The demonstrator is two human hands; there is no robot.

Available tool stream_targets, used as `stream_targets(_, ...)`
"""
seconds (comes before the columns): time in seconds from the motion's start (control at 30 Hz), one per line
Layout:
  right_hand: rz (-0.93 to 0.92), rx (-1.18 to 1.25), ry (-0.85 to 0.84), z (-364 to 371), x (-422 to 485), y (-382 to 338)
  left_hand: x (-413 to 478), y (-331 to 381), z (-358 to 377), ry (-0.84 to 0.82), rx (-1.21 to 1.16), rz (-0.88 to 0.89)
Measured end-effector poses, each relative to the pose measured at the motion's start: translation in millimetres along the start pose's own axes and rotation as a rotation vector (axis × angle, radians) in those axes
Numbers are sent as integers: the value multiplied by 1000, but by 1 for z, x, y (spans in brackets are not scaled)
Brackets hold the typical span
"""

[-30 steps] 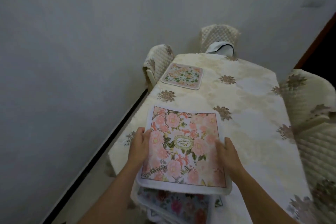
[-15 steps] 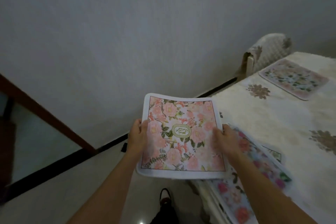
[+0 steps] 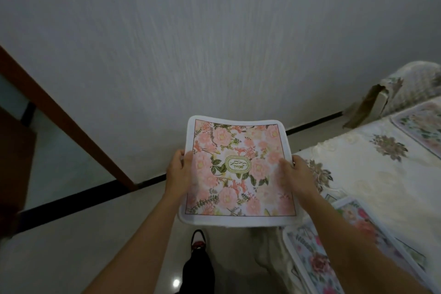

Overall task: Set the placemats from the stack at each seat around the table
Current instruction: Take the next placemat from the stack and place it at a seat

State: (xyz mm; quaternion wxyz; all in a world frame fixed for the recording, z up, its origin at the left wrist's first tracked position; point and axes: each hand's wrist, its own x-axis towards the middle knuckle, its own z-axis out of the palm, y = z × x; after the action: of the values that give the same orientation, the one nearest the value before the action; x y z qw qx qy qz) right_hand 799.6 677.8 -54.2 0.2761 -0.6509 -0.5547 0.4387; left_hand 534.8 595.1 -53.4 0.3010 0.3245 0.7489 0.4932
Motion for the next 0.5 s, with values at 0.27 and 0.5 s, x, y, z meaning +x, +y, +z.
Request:
stream_targets(0.27,64,47,90,44,87,-61,141,23,2,-153,3,55)
stream_targets(0.5,101,37,260,74,149,-95,248,54,16,-283,44,110)
